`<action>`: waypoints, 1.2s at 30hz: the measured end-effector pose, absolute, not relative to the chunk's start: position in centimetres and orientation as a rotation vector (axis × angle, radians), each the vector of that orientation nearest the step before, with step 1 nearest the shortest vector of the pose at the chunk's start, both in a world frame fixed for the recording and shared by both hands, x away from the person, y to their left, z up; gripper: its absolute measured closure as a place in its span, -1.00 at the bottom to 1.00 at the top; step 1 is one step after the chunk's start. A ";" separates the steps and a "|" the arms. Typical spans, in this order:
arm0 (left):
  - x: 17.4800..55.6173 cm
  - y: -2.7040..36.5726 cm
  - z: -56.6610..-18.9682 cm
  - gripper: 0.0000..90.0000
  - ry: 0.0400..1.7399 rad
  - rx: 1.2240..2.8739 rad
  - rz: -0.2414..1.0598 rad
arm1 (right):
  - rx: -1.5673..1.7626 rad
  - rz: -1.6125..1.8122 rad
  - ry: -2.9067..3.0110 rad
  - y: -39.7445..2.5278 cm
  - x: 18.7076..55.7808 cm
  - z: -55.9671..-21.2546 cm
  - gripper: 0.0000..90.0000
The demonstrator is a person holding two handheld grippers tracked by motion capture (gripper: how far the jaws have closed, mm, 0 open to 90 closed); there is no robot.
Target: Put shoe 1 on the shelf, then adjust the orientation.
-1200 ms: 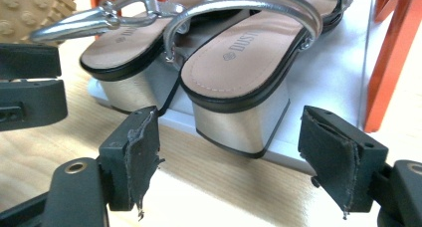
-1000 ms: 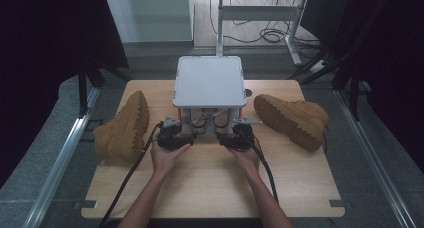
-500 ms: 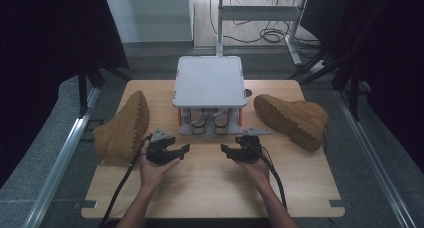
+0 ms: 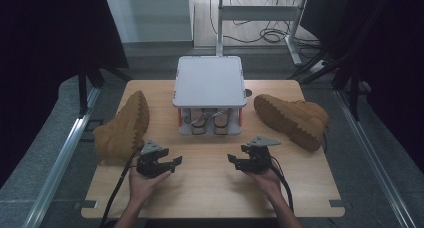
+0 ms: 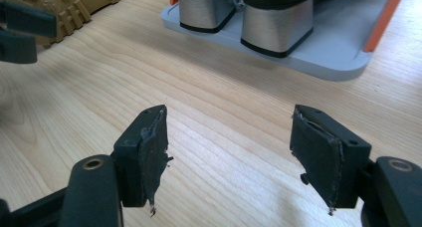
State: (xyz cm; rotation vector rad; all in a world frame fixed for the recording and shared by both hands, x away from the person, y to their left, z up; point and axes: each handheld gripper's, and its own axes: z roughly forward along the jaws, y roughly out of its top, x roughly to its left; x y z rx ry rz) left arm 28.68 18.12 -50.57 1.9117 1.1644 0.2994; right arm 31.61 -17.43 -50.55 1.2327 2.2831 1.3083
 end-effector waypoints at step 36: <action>28.3 21.8 -45.9 0.79 1.153 1.927 0.311 | 1.252 1.268 2.254 -20.8 30.6 -50.4 -0.28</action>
